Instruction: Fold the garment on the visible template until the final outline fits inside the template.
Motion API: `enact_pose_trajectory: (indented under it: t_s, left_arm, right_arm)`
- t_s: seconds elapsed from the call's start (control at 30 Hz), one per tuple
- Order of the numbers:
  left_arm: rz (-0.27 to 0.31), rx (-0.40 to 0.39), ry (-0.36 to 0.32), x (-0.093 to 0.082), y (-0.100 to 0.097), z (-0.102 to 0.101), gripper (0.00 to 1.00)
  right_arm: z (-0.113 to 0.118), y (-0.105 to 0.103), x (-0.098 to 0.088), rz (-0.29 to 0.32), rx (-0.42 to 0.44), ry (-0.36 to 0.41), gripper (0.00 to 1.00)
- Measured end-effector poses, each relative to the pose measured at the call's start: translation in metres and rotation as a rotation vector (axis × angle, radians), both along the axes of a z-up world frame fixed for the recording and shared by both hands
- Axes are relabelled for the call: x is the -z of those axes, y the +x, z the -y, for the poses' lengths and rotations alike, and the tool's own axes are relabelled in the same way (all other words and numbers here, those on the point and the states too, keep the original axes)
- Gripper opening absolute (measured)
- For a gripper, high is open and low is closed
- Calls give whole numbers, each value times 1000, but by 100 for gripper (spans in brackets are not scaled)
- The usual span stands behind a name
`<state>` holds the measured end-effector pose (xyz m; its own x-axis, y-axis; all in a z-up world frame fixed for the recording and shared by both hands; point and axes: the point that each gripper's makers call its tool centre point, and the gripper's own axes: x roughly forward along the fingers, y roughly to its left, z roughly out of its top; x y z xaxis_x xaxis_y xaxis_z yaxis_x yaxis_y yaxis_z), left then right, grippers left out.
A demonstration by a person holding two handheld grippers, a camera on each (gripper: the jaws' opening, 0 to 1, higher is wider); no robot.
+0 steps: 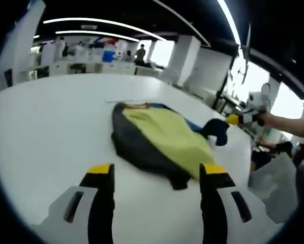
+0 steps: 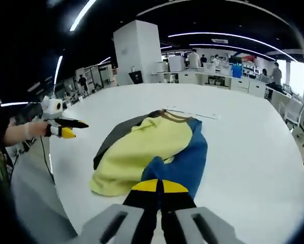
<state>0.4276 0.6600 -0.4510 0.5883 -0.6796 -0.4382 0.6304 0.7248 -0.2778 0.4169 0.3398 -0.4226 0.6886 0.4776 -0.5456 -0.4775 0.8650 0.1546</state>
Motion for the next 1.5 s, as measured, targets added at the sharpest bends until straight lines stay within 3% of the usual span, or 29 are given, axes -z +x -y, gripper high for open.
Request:
enact_pose_trajectory:
  t_s: [0.1,0.4,0.6,0.93,1.07,1.2,1.5]
  left_arm:
    - [-1,2,-1,0,0,3,64]
    - [-6,-5,8,0,2,2,64]
    - [-8,-19,11,0,5,1,64]
    - [-17,-32,21,3,15,6,63]
    - [-20,-38,24,3,18,8,63]
    - [-15,-43,27,2,20,9,63]
    - [-15,-54,33,2,28,11,62]
  right_arm:
    - [23,8,-9,1,40,13,0]
    - [103,22,-8,-37,129,-87,0]
    - [137,27,-9,-60,190,-112,0]
    - [200,51,12,-102,258,-168,0]
    - [220,59,19,-125,301,-152,0]
    - [234,73,23,-122,318,-161,0]
    - [266,104,57,-172,334,-210,0]
